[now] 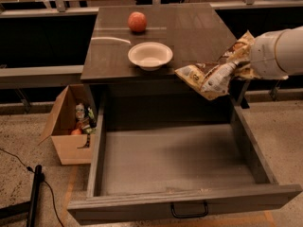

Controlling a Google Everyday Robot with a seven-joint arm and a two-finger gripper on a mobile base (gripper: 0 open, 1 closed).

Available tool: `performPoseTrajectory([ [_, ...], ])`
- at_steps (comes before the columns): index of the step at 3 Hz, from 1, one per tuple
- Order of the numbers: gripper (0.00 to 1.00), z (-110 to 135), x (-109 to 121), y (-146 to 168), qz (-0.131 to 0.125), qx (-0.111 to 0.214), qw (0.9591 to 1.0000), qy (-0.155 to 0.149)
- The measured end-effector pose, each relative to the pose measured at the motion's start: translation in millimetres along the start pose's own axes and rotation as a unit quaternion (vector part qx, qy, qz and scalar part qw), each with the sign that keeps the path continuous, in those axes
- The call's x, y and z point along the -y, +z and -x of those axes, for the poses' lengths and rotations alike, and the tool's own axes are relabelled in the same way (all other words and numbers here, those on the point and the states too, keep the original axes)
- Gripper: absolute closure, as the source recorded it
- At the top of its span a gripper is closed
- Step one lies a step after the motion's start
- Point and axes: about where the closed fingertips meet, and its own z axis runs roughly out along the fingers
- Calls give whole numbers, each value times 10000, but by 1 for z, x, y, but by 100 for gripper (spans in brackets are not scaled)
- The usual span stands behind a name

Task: Pick brown chip bag from top drawer and place on counter

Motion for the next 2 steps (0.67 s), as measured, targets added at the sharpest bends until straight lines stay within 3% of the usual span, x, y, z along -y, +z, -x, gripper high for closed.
performPoseTrajectory([
  [2, 100, -54, 44, 32, -292, -226, 9991, -221],
])
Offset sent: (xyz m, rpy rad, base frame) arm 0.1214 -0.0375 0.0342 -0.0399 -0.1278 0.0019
